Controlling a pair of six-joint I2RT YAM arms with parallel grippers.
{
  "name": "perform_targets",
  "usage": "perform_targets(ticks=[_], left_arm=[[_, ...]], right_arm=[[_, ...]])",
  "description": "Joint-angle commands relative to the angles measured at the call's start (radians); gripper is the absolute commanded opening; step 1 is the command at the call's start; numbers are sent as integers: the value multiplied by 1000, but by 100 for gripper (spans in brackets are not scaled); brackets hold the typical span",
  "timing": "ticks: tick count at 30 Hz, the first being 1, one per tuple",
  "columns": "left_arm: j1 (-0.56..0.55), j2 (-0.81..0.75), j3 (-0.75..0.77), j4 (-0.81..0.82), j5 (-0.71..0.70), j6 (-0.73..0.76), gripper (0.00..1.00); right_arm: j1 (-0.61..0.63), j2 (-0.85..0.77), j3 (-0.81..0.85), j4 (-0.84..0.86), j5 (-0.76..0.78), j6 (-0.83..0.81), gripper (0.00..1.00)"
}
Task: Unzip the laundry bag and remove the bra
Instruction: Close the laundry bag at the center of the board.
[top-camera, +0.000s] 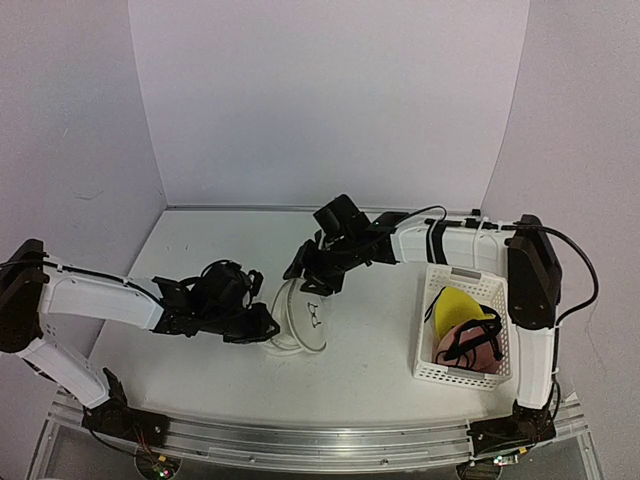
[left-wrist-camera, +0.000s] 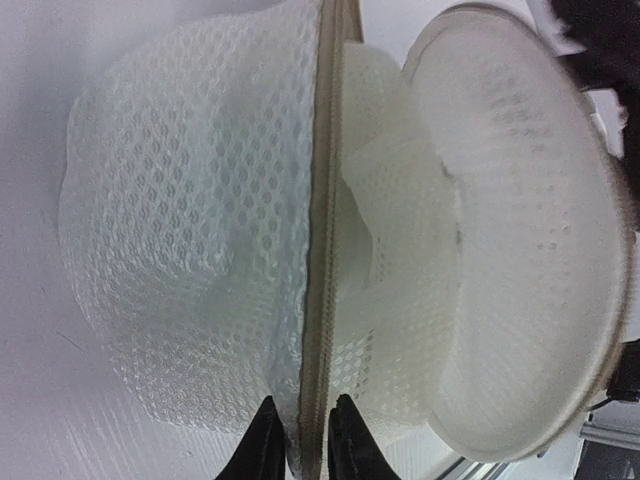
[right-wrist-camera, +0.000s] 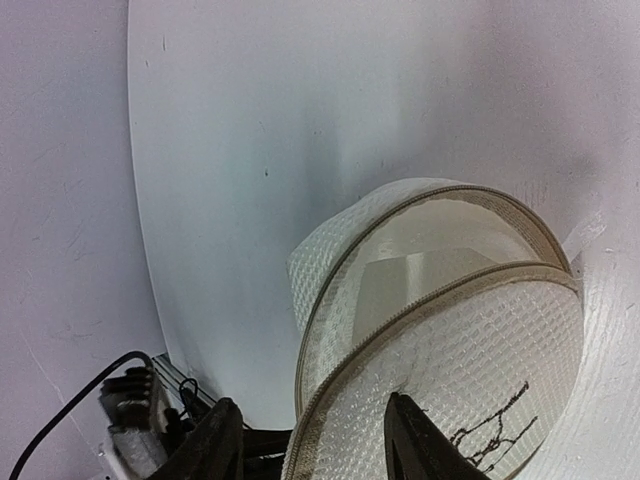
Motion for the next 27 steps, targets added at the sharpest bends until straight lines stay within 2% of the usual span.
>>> perform_targets(ticks=[1,6,16,20,27], left_arm=[[-5,-74,-14,56,-65,-20,25],[-5,-134,-38,46,-107,-53,33],[-4,-383,-90,-156,-335,-139,43],[-1,-421,-77,-176,-327,-102,47],[-1,-395,-36,-187,-274,-53,49]], right_arm=[[2,-67,-28,94,-7,12,51],[3,-65,-44,113,-8,8,54],[22,-7,13,147,-36,17,61],[33,59,66,147,-41,27,63],[45,169,110,169,-50,29,63]])
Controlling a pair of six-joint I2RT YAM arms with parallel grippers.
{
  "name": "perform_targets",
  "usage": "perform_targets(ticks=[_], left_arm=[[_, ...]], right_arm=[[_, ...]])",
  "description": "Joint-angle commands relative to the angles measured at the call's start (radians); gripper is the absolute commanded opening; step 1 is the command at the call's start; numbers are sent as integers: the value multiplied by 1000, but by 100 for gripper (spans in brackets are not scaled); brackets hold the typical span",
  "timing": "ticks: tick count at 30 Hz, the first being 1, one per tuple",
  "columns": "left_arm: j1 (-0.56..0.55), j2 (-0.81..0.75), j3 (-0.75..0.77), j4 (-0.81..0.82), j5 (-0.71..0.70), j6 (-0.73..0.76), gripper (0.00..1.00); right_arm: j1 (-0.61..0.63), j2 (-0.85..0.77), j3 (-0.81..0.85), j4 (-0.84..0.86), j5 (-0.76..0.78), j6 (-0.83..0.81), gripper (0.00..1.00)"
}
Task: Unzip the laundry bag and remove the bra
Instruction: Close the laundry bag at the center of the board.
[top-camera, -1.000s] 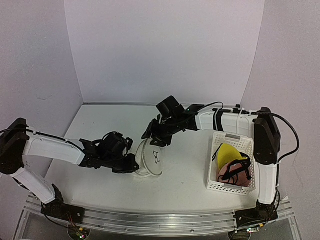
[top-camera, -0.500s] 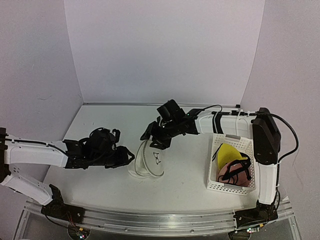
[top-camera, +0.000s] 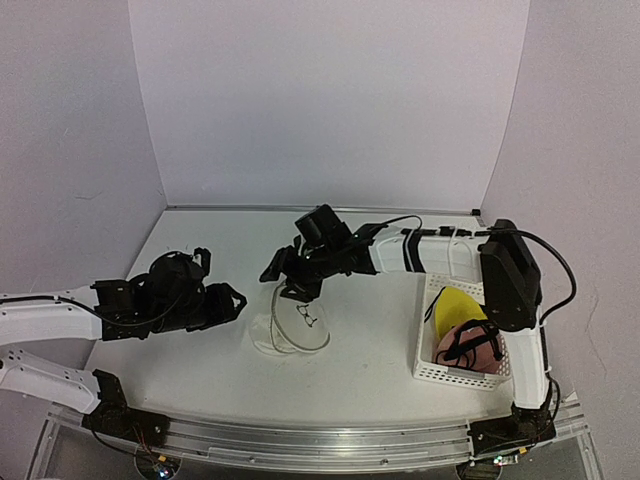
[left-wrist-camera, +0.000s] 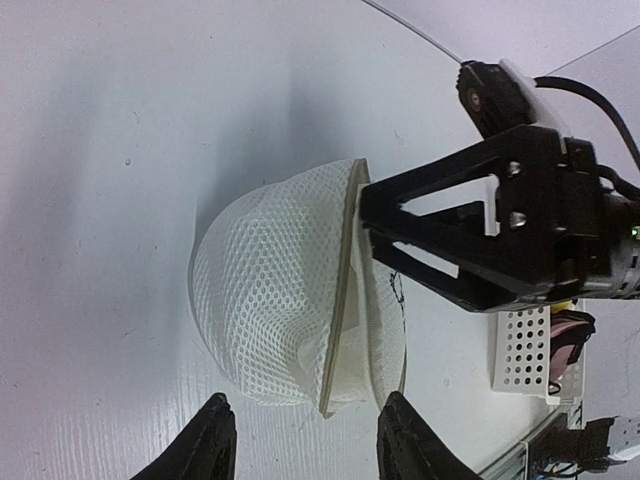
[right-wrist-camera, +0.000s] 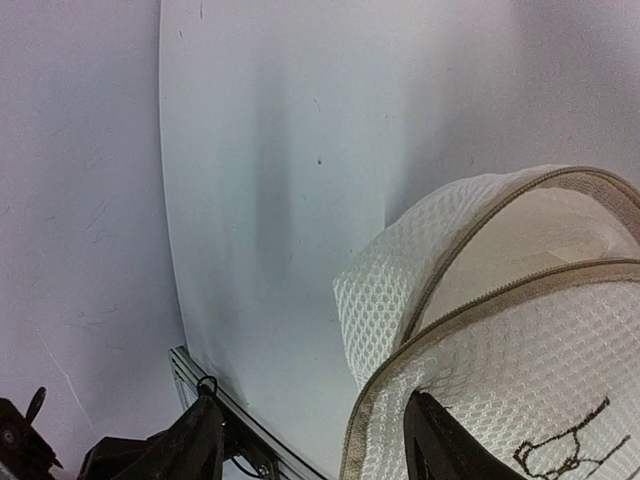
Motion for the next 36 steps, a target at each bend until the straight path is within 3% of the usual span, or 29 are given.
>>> perform_targets(ticks=[1,13,25,32,36], left_arm=[[-1,15,53,-10,15,41,49],[-1,74,86,-14,56,73,51],[66,121,131,-29,98,144,54],[176,154,174,-32,199,258,54],[207,264,252,-45,277,346,54]], right_arm=[[11,75,42,55,-12,10,63],[32,156,-12,151,-20,2,63],[32,-28,-55,151,35,-97,64],[32,-193,-191,143,90,-199,64],[36,-255,-255,124,80,-305,61]])
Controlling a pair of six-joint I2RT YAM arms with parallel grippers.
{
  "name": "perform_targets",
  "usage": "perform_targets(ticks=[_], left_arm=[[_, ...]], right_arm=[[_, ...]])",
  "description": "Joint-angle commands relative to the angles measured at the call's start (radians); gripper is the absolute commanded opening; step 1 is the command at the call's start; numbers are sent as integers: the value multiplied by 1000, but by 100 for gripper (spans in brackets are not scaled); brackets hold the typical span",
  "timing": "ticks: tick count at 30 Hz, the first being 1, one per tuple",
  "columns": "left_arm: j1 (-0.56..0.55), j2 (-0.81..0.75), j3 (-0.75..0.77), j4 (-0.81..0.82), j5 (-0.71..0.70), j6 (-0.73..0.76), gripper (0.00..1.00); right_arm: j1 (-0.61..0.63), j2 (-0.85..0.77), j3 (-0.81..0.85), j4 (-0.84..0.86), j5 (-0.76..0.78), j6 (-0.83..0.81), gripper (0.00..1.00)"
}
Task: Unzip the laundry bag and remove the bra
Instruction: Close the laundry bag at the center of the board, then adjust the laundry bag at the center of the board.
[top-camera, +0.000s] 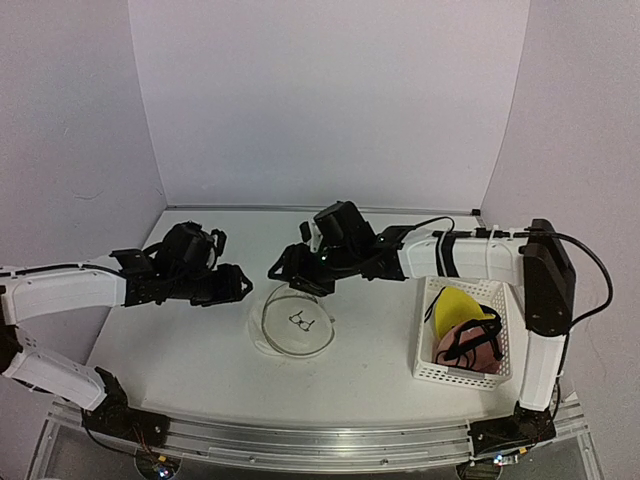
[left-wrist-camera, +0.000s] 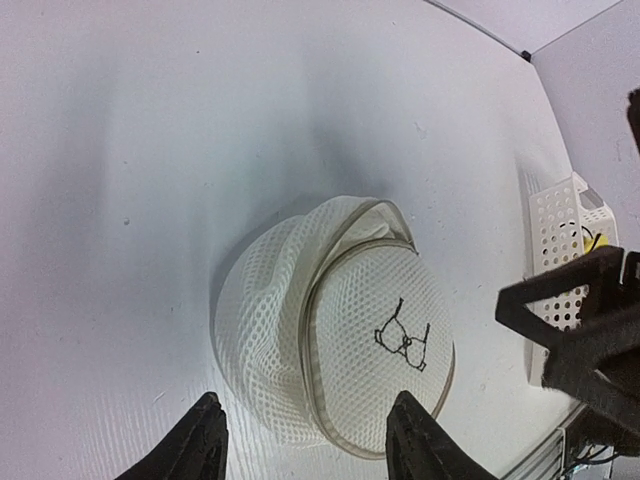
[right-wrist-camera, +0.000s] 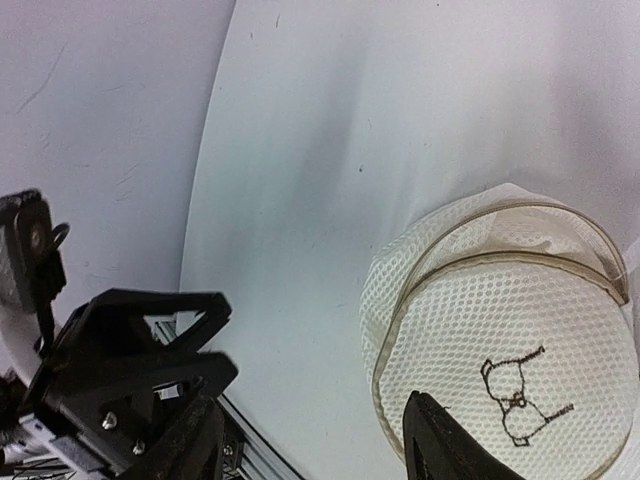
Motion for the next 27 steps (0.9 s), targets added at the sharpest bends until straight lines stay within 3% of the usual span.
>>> perform_targets(ticks=[1,13,21,27], left_arm=[[26,124,129,-3,112,136,54],[70,416,332,-34,142,253,49],[113,547,392,-41,208,288,44],[131,591,398,-41,241,292,33]], right_arm=[[15,-91,-67,-5,22,-150,60],[116,-171,-240,-67,-44,-409,42],[163,-161,-307,-89,-60,-451,17],[166,-121,-301,-119,-25,-461,1]])
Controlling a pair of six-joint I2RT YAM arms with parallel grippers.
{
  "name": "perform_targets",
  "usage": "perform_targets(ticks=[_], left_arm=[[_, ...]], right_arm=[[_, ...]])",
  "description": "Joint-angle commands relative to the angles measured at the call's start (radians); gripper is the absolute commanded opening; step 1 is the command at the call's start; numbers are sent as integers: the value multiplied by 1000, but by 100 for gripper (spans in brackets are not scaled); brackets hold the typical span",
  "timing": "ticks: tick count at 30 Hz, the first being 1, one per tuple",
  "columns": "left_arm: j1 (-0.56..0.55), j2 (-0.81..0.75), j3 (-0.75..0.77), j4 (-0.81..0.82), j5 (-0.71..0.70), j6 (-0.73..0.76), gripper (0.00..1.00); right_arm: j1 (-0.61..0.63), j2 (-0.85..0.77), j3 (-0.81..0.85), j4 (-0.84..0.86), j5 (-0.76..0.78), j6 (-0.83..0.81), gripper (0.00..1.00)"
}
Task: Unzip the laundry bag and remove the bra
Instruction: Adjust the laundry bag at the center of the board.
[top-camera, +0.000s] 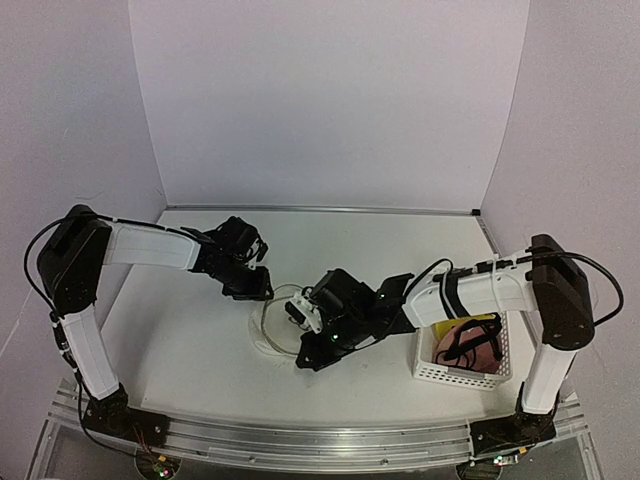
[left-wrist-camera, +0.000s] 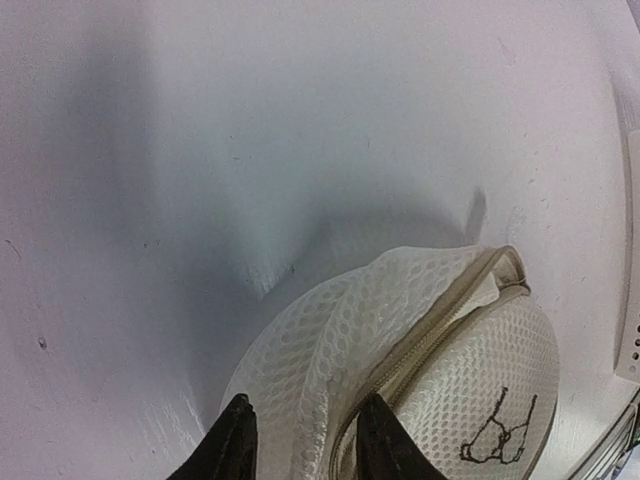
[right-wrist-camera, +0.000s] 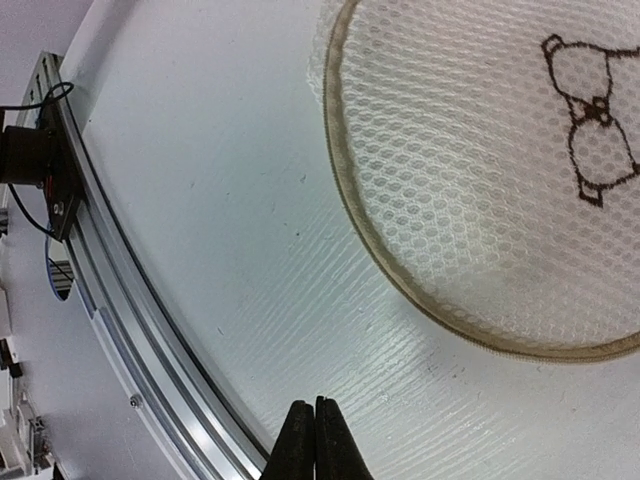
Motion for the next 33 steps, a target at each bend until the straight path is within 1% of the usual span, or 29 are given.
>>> perform_targets(ticks=[1,4,9,13,20,26,33], left_arm=[[12,11,40,-1,29,22,32],[18,13,30,-1,28,21,24],[18,5,1,4,33,14,7],[18,-9,-36,13,43,1,0],[18,-65,-127,54,89,-62,0],[14,-105,-222,126,156,-158,0],[-12,-159,-281,231,205,-293,0]], right_arm=[[1,-1,15,-13,35,-26,0],[0,25,20,-22,54,-28,0],[0,58,36,-39,110,-10,0],[-1,80,57,-53,161,12,0],[-23,113,108,-96,260,66,0],[-76,127,139,-102,263,88,0],[-112,146,168,-121,272,77,0]])
